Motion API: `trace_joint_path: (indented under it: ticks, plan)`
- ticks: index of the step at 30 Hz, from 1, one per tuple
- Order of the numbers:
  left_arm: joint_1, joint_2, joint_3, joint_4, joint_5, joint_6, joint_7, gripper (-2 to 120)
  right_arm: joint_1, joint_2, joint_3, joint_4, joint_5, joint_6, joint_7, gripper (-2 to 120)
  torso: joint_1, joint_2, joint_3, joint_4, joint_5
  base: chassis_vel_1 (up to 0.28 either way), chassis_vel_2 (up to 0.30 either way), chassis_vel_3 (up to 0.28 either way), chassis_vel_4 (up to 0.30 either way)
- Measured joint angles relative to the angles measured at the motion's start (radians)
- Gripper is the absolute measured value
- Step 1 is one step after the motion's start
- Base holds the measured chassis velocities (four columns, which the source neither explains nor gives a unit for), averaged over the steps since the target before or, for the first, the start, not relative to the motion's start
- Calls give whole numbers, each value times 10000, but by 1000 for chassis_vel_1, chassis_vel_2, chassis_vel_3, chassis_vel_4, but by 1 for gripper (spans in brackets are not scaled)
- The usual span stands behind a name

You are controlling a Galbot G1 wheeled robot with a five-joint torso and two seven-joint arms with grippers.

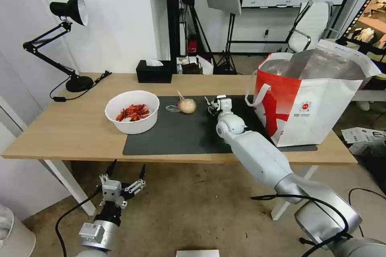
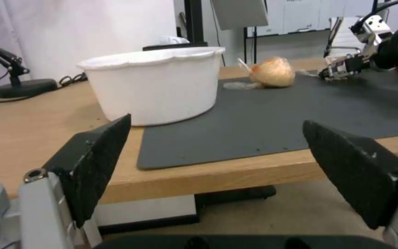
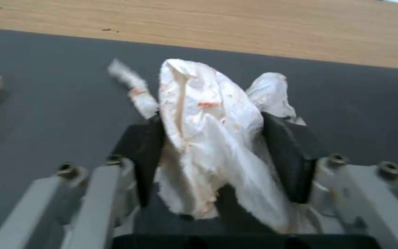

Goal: Pick up the trash from the table and place it into the takeout bag.

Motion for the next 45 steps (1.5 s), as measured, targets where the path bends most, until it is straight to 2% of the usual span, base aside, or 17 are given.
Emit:
trace_joint_path:
  ticks: [2,3,8,10,12,14,20,21,24,25,28,29,31,39,42,43,45]
  plan:
    - [0,29,0,-22,0,-6,-7,100,-131,-55,34,220,62,29,-5,42,0,0,0,0,0,0,0,0,0]
    - [0,29,0,-22,0,-6,-7,100,-131,-55,34,220,62,29,-5,42,0,0,0,0,0,0,0,0,0]
    - [2,64,-3,-40,0,-57,-13,100,-464,-268,142,813,192,511,-126,22,0,0,1,1,0,0,0,0,0]
    - [4,73,-2,-90,-1,-66,-20,100,-738,-542,198,1506,127,830,-179,13,1,-1,1,0,1,0,0,0,0]
    - [4,77,-3,-131,-12,-66,-23,100,-921,-738,255,2086,8,996,-206,10,1,-1,1,0,1,0,0,0,0]
    - [10,113,-49,-243,-68,-66,-29,100,-1330,-1216,423,3513,-424,1399,-216,0,0,0,0,0,1,0,0,0,0]
    - [54,273,-182,-375,-209,-67,-41,100,-1482,-2146,1023,6089,-825,1689,370,0,0,0,-1,-2,-1,0,0,0,0]
    - [54,273,-182,-375,-209,-67,-41,100,-1482,-2146,1023,6089,-825,1689,370,0,0,0,-1,-2,-1,0,0,0,0]
    - [69,263,-187,-390,-244,-81,-43,100,-1062,-2544,1310,6862,-746,1271,1769,0,0,0,0,0,0,0,0,0,0]
    - [69,263,-187,-390,-244,-81,-43,100,-1062,-2544,1310,6862,-746,1271,1769,0,0,0,0,0,0,0,0,0,0]
    - [91,202,-140,-399,-246,-99,-43,100,-485,-2775,1572,7122,-336,-184,4631,0,-1,0,0,-1,1,0,0,0,0]
    - [91,202,-140,-399,-246,-99,-43,100,-485,-2775,1572,7122,-336,-184,4631,0,-1,0,0,-1,1,0,0,0,0]
    - [99,186,-123,-401,-247,-126,-43,100,-222,-2954,1684,7001,51,-765,5416,0,0,0,0,0,1,0,0,0,0]
    - [101,195,-125,-396,-280,-165,-42,100,-47,-3444,1721,6801,1054,-1416,5710,2,0,0,0,-1,2,0,0,0,0]
    - [98,184,-54,-388,-280,-165,-39,100,12,-3566,1732,6768,1224,-1796,5767,15,0,-1,0,1,0,0,0,0,0]
    - [98,184,-54,-388,-280,-165,-39,100,12,-3566,1732,6768,1224,-1796,5767,15,0,-1,0,1,0,0,0,0,0]
    - [88,167,4,-389,-275,-166,-36,100,54,-3658,1735,6765,1228,-1842,5752,27,0,0,1,0,0,0,0,0,0]
